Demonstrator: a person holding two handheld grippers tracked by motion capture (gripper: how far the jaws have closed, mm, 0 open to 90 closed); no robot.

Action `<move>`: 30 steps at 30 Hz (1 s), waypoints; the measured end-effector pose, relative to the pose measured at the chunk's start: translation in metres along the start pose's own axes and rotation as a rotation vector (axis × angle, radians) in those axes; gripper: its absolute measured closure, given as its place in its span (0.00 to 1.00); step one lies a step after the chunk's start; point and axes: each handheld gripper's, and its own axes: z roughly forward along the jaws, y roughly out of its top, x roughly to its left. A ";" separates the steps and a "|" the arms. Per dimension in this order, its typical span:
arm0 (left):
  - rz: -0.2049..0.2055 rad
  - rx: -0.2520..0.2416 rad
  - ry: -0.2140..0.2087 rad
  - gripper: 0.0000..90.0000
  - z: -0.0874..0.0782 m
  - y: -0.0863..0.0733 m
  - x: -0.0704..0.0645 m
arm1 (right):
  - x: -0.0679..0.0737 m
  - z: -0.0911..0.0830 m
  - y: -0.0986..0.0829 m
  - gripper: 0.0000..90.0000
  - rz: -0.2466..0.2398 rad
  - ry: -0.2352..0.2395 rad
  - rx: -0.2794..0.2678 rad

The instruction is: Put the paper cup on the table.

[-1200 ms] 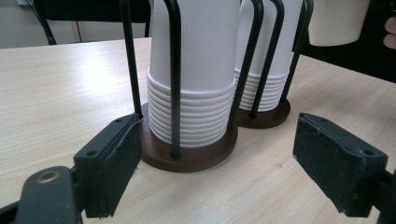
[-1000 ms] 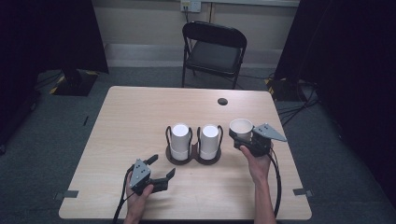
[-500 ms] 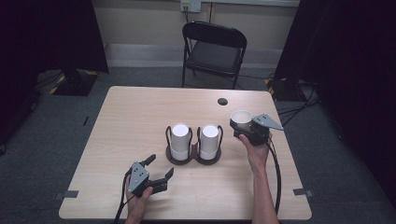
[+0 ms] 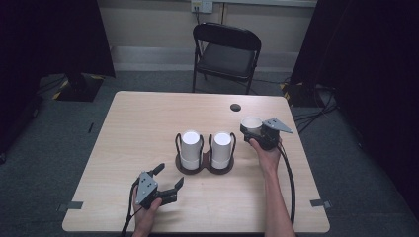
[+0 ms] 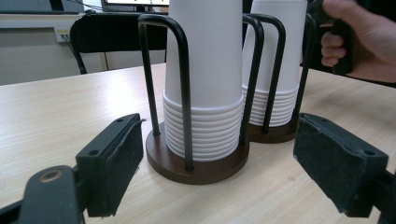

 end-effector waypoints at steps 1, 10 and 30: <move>-0.001 -0.001 0.007 0.18 0.000 0.000 0.000 | -0.001 0.003 -0.003 0.26 0.010 -0.002 0.006; -0.004 -0.009 0.002 0.18 -0.001 0.000 0.000 | -0.004 0.017 -0.015 0.24 0.048 -0.012 0.033; -0.009 -0.013 0.001 0.18 -0.002 -0.001 0.001 | -0.008 0.004 -0.033 0.25 0.050 -0.024 0.072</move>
